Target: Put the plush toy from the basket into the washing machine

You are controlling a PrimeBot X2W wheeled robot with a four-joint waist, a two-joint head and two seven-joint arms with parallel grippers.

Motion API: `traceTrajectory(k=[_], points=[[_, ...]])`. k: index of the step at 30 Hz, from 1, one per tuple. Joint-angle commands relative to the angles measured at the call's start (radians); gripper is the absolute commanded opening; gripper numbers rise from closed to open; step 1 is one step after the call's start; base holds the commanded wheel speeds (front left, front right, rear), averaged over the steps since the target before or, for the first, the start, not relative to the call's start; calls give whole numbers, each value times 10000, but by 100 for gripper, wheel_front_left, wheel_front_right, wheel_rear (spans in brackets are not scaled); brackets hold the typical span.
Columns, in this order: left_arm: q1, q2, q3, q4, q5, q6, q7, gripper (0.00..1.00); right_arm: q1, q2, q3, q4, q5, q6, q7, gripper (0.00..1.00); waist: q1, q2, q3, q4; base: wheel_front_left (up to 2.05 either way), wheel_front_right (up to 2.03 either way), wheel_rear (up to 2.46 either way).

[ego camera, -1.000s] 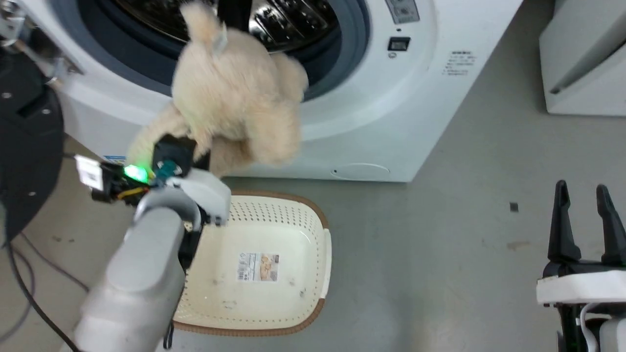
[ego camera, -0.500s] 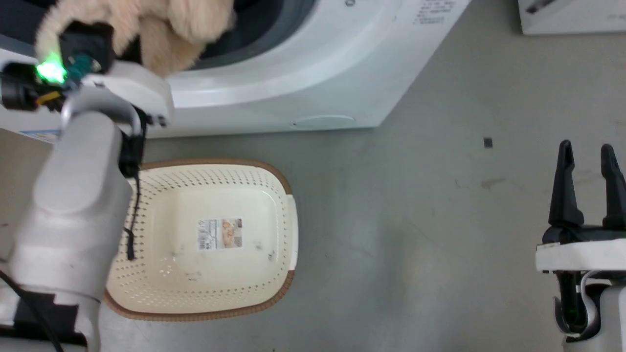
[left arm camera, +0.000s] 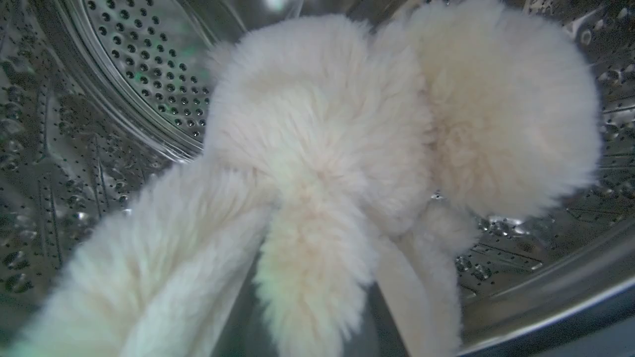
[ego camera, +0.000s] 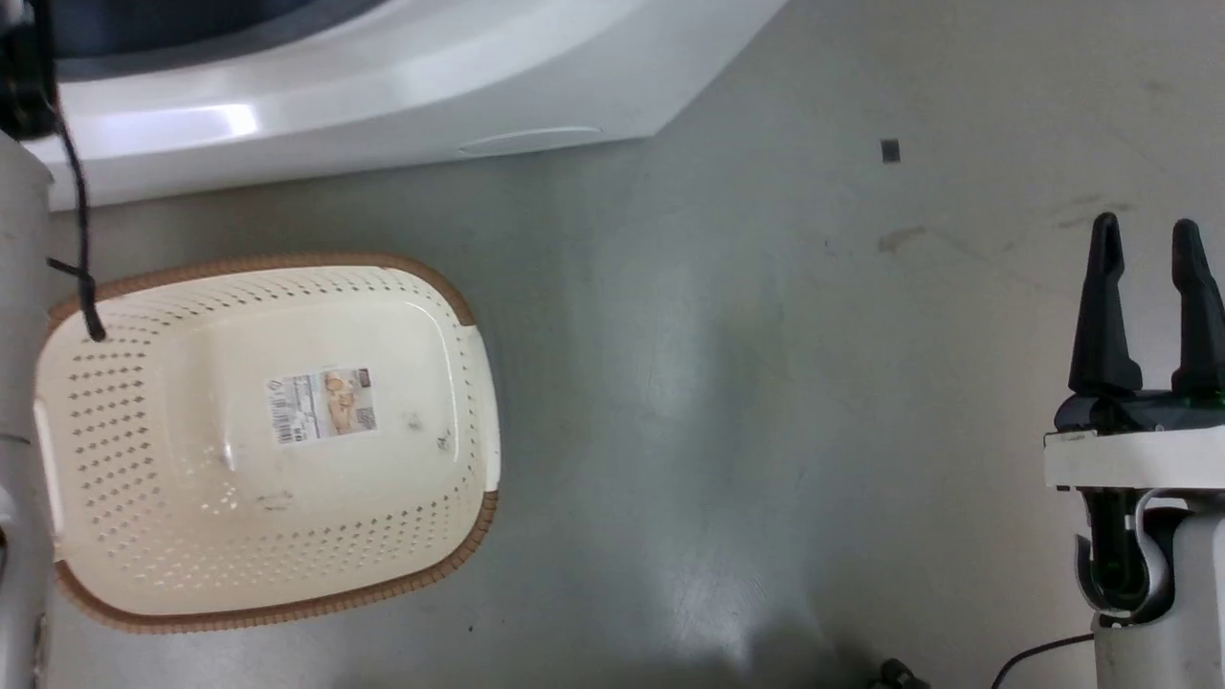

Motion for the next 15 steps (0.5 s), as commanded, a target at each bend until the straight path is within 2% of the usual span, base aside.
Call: traceTrajectory(k=[1, 9, 10, 15], points=[[-328, 150, 30, -96, 151, 73, -68, 0, -207, -6, 36, -36, 99, -7, -46, 100, -1, 0, 289, -219, 0, 0, 0], [-980, 364, 168, -95, 316, 171, -68, 0, -330, -6, 117, -59, 187, -7, -46, 100, -1, 0, 562, -348, 0, 0, 0], [-1012, 371, 181, -139, 366, 254, -68, 100, -338, -6, 127, -55, 186, -7, -46, 100, -1, 0, 579, -345, 0, 0, 0], [-837, 292, 154, -175, 432, 265, -68, 100, -351, -6, 128, -23, 168, -7, -46, 100, -1, 0, 539, -276, 0, 0, 0]])
